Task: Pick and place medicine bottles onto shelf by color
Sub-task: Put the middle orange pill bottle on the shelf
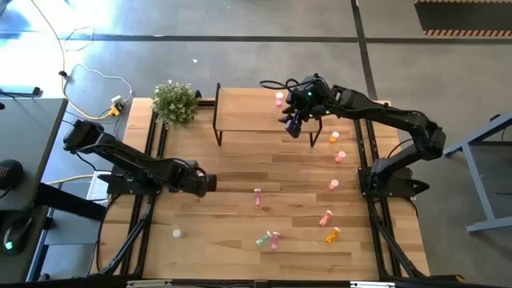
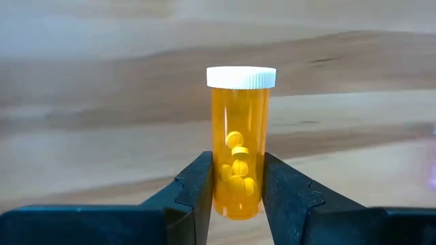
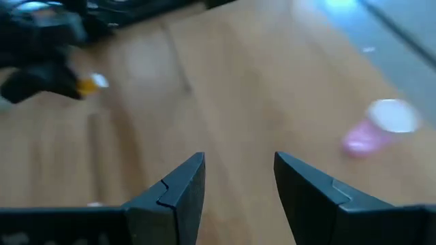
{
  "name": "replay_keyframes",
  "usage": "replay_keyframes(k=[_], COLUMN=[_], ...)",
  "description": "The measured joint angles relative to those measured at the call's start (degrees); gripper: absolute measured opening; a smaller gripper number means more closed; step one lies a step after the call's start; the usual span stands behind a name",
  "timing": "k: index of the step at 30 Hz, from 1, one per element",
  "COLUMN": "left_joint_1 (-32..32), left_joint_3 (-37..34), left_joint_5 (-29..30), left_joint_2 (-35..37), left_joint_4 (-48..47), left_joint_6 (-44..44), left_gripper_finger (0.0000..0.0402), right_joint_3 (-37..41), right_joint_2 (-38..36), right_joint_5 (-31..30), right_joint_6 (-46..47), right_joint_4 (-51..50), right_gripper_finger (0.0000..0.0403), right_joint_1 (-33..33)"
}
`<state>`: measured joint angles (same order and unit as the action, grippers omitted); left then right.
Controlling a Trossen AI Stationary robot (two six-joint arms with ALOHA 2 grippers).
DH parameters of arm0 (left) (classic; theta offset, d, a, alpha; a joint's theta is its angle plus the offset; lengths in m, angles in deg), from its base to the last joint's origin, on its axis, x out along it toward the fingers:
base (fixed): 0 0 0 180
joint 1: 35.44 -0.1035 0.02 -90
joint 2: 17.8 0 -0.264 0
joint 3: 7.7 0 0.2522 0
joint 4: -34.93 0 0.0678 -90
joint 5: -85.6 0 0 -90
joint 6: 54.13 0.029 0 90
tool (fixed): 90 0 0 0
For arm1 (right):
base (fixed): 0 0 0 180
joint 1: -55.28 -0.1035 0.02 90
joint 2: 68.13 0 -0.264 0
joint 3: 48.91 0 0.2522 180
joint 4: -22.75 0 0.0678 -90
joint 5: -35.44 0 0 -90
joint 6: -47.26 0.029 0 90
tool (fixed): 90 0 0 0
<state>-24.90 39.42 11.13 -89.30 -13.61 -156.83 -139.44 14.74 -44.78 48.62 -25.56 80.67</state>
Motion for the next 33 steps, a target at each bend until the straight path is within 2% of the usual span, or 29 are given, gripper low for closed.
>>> replay_keyframes(k=[6, 12, 21, 24, 33], left_joint_1=[-0.04, -1.10, -6.10, -7.97, -13.85], left_joint_3=[0.07, 0.11, 0.11, 0.11, 0.11], left_joint_5=[7.87, 10.31, 4.71, 1.25, -7.68], left_joint_2=[2.37, 2.89, 2.91, 2.91, 2.93], left_joint_4=[13.52, 27.13, 42.32, 46.52, 58.56], left_joint_6=[15.77, 30.72, 52.06, 58.17, 72.44], left_gripper_finger=[0.0099, 0.0099, 0.0099, 0.0099, 0.0099], right_joint_3=[0.00, 0.00, 0.00, 0.00, 0.00], right_joint_2=[-0.02, -0.02, -0.02, -0.02, -0.04], right_joint_5=[9.37, 10.47, 10.38, 10.38, 6.60], right_joint_6=[6.44, 12.03, 20.32, 23.38, 25.19], right_joint_4=[1.30, 5.44, 18.96, 21.41, 31.00], right_gripper_finger=[0.0168, 0.0168, 0.0168, 0.0169, 0.0223], right_joint_1=[-2.57, -7.37, -13.50, -14.62, -16.83])
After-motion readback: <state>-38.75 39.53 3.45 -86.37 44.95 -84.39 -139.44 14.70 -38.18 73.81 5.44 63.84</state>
